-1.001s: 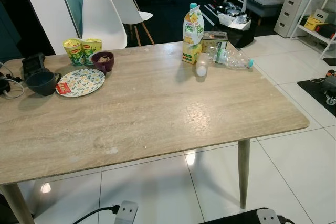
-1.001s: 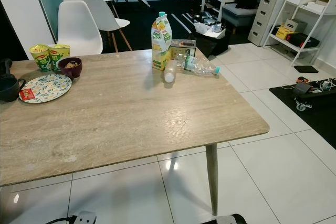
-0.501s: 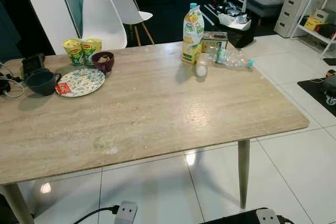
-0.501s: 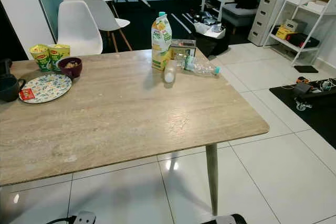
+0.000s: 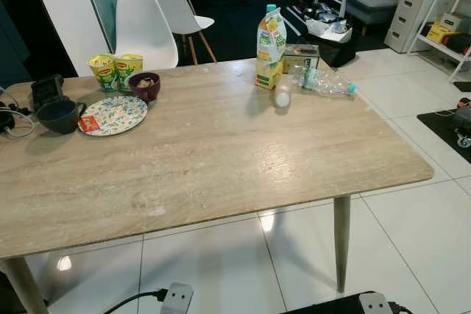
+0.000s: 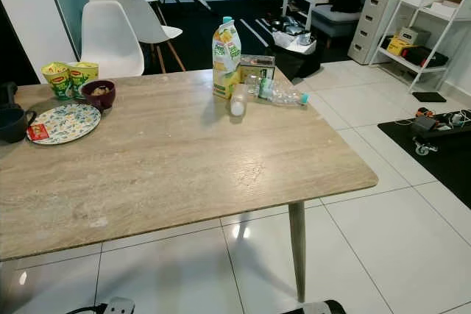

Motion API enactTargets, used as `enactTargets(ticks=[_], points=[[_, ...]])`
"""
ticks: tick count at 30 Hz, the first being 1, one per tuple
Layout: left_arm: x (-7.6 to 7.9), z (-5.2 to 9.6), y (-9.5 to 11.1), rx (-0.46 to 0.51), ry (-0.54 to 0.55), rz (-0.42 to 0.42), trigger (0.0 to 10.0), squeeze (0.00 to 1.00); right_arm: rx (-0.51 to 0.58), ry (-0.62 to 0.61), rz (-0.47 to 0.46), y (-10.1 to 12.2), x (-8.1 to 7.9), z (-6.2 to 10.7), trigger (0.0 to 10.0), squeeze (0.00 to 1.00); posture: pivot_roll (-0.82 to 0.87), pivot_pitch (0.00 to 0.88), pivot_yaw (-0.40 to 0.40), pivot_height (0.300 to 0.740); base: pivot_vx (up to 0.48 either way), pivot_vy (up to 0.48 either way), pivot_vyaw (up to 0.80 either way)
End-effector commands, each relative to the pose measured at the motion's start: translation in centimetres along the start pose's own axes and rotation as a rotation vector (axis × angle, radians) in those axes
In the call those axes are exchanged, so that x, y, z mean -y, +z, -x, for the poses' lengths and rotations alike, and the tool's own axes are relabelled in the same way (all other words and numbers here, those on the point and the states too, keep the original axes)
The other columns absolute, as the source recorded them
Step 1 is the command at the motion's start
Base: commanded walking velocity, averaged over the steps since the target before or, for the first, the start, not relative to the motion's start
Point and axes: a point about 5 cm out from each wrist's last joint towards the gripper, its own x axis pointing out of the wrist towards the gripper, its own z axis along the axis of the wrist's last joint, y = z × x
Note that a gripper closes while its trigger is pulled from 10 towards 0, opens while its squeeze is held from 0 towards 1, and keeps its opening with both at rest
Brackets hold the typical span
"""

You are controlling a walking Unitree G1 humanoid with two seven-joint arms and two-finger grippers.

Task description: Restocking fridge

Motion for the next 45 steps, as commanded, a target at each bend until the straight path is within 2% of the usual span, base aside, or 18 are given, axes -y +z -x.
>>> enactTargets(ticks=[1, 28, 45], points=[[0.36, -0.01, -0.43, -0.021, -0.007, -0.006, 10.0, 0.00, -0.007, -0.008, 0.001, -0.07, 0.22, 0.02, 10.0, 0.00, 0.02, 0.000, -0.029, 0.740, 0.000, 0.000, 0.00], [0.51, -0.06, -0.30, -0.023, -0.013, -0.024, 10.0, 0.00, -0.010, -0.006, -0.024, -0.39, 0.18, 0.05, 10.0, 0.00, 0.00, 0.000, -0.015, 0.740, 0.000, 0.000, 0.00], [-0.10, 0.10, -0.56, -0.028, -0.004, -0.027, 10.0, 0.00, -0.024, -0.005, -0.028, -0.99, 0.05, 0.11, 10.0, 0.00, 0.00, 0.000, -0.006, 0.740, 0.000, 0.000, 0.00]])
